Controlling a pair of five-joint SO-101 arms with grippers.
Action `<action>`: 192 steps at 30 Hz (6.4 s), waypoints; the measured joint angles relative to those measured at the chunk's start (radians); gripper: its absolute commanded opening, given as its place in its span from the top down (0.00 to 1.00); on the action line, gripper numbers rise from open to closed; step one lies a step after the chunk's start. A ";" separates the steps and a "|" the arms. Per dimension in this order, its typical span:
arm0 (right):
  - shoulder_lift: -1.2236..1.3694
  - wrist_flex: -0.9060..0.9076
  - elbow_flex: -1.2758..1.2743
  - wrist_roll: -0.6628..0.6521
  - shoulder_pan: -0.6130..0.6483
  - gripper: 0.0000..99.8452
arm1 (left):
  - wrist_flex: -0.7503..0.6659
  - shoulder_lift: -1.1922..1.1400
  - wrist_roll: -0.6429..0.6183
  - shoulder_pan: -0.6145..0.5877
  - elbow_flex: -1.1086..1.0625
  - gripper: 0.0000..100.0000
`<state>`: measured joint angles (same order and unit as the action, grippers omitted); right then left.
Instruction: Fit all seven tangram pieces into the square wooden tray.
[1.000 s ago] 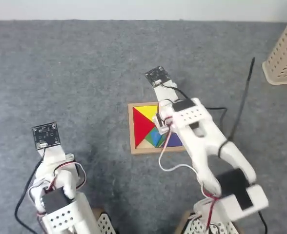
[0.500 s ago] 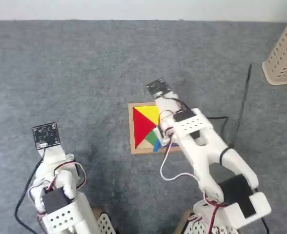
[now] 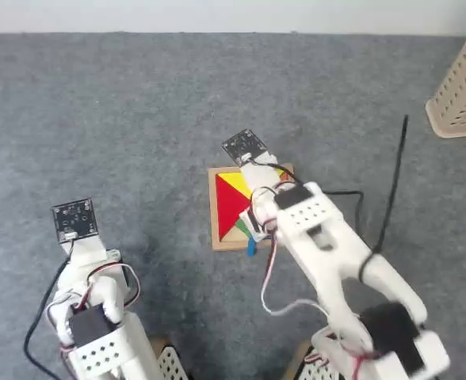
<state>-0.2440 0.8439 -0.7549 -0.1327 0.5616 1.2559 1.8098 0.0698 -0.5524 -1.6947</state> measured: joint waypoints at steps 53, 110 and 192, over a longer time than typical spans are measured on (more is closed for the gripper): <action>-0.117 0.104 0.000 0.104 0.103 0.87 | 0.000 0.000 0.000 0.000 0.000 0.99; -0.172 0.183 0.018 -0.273 0.126 0.99 | 0.000 0.000 0.000 -0.002 0.000 0.99; 0.364 0.055 0.345 -0.167 -0.038 0.98 | 0.000 0.000 0.000 0.000 0.000 0.99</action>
<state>0.1197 0.8991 -0.4097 -0.3000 0.5232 1.2559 1.8098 0.0698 -0.5524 -1.6947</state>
